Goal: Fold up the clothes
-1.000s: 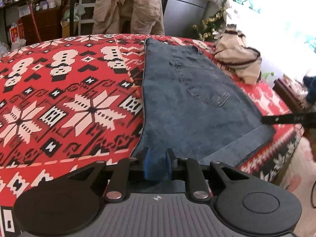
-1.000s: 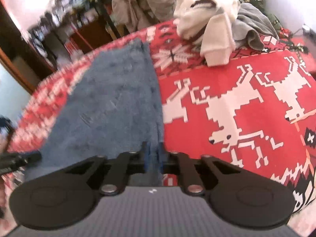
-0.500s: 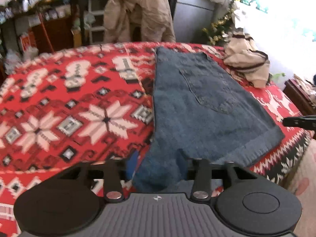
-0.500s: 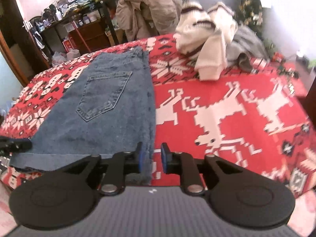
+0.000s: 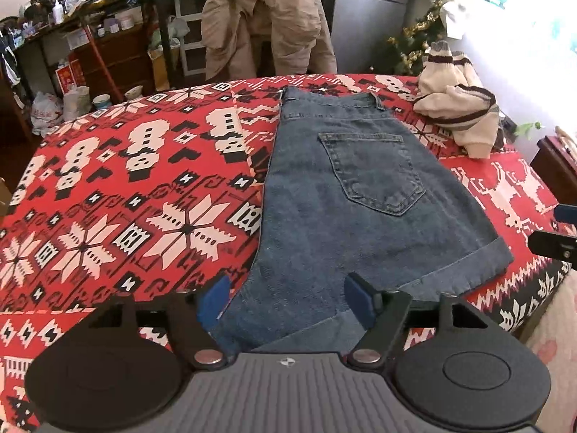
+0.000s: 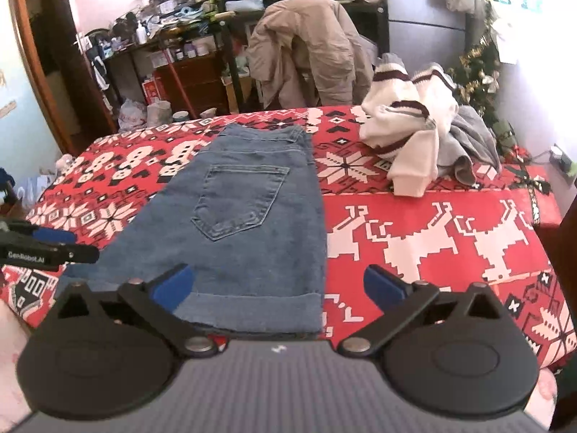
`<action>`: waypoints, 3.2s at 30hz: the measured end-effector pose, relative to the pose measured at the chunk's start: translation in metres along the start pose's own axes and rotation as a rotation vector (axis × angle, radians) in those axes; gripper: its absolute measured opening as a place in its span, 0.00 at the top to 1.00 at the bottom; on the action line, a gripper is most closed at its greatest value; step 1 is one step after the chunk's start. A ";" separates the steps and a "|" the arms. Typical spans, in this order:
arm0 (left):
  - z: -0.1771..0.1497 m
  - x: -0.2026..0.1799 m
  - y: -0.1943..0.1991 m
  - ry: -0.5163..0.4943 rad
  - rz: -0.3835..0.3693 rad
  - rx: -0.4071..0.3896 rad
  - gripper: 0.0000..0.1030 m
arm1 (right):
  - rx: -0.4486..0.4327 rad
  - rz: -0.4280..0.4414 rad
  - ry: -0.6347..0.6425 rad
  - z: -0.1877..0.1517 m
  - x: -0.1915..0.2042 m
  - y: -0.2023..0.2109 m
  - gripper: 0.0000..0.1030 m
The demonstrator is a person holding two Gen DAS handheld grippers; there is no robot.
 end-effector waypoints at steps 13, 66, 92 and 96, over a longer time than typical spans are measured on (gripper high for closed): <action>0.013 -0.013 0.001 -0.010 0.075 0.059 0.18 | -0.028 -0.139 0.012 0.002 0.027 0.009 0.01; 0.011 0.014 -0.110 0.591 -0.533 0.135 0.97 | 0.223 0.167 -0.204 -0.003 0.040 -0.133 0.96; 0.012 0.009 -0.094 0.469 -0.389 0.106 0.96 | 0.080 0.043 -0.311 0.045 -0.043 -0.114 0.95; 0.010 0.011 -0.092 0.471 -0.381 0.107 0.96 | 0.121 -0.002 -0.259 0.046 -0.031 -0.144 0.96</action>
Point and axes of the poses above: each gripper's, at about its wrist camera, not at the fingertips, and y roughly against the way its jaws point, x to its left, z to its top, the point moved 3 cm from there along -y, roughly the way its jaws point, and after that the axes turned 13 degrees about -y, right-handed, at the moved point
